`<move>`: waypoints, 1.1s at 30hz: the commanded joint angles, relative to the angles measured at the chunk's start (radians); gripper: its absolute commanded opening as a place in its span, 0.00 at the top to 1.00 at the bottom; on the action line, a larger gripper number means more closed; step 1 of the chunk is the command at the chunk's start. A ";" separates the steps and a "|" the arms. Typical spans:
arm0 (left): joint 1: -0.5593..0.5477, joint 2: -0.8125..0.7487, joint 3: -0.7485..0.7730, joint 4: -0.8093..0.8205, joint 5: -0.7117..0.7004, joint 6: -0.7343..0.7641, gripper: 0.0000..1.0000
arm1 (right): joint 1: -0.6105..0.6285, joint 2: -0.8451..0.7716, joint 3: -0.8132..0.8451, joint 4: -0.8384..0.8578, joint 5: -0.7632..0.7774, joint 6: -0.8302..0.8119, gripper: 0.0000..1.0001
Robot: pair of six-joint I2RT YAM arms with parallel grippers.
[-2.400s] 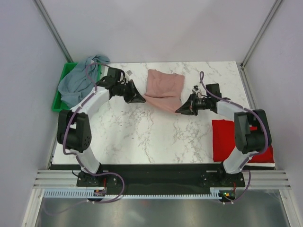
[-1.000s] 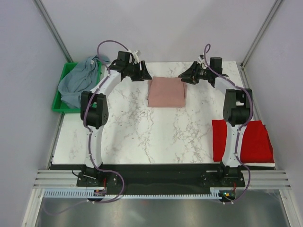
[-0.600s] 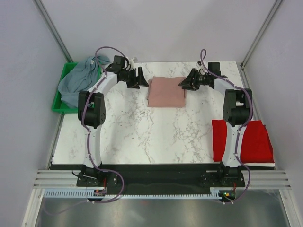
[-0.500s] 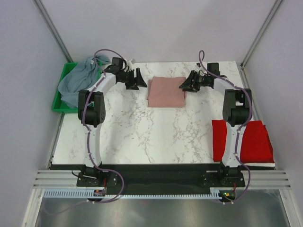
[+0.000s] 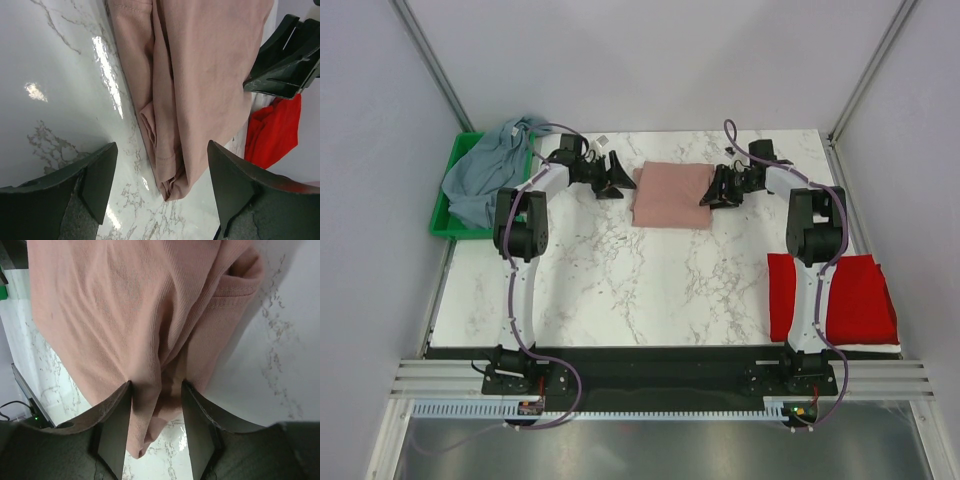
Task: Fold and stack the t-shirts
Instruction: Fold the tshirt
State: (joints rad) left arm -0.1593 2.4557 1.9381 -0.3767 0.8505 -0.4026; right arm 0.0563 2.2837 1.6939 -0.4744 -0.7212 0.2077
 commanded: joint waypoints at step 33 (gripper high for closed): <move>-0.171 -0.035 0.064 0.110 0.150 -0.094 0.98 | -0.105 0.069 -0.089 0.257 -0.268 0.248 0.24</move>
State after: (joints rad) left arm -0.3351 2.3955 2.0087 -0.2924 0.9489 -0.4595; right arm -0.0494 2.3077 1.6012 -0.2920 -0.9817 0.4313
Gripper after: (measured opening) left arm 0.029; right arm 0.754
